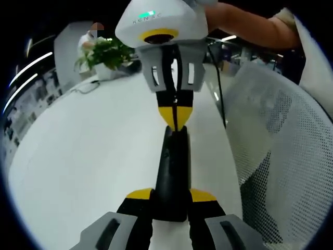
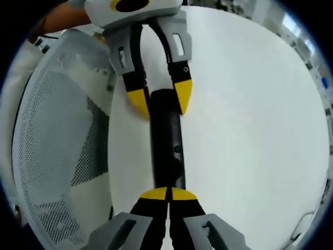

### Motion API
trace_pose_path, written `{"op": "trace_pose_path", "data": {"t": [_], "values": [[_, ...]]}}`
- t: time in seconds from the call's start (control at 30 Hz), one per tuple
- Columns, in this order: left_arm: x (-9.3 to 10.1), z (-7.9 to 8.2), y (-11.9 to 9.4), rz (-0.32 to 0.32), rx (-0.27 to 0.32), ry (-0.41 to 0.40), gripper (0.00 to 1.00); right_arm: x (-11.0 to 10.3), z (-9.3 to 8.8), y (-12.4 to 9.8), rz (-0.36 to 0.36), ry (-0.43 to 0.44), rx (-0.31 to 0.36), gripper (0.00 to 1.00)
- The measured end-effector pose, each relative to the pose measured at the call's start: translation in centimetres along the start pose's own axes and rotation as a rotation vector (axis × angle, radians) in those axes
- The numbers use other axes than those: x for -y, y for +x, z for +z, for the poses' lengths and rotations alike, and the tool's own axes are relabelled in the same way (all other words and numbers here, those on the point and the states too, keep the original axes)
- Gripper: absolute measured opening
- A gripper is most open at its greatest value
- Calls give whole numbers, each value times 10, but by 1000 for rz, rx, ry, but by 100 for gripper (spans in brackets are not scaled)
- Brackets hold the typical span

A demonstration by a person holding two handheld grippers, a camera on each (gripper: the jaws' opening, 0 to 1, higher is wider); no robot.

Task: Press the specified remote control buttons in sequence, fully releasing each button before pressing the next.

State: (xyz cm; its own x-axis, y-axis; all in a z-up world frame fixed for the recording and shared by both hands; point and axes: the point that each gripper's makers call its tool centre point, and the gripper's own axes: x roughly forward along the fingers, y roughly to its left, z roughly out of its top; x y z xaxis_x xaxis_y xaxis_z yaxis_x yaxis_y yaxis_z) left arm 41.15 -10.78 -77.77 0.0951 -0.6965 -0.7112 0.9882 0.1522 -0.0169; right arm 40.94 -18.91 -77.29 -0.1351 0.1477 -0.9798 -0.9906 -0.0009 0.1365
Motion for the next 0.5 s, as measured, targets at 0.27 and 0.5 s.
{"op": "trace_pose_path", "data": {"t": [0.27,0.5], "values": [[1,0,0,1,4,1,24,-3,0,-2,-3,-1,14,0],[1,0,-1,2,8,-1,24,-5,-4,-9,-5,-3,20,0]]}}
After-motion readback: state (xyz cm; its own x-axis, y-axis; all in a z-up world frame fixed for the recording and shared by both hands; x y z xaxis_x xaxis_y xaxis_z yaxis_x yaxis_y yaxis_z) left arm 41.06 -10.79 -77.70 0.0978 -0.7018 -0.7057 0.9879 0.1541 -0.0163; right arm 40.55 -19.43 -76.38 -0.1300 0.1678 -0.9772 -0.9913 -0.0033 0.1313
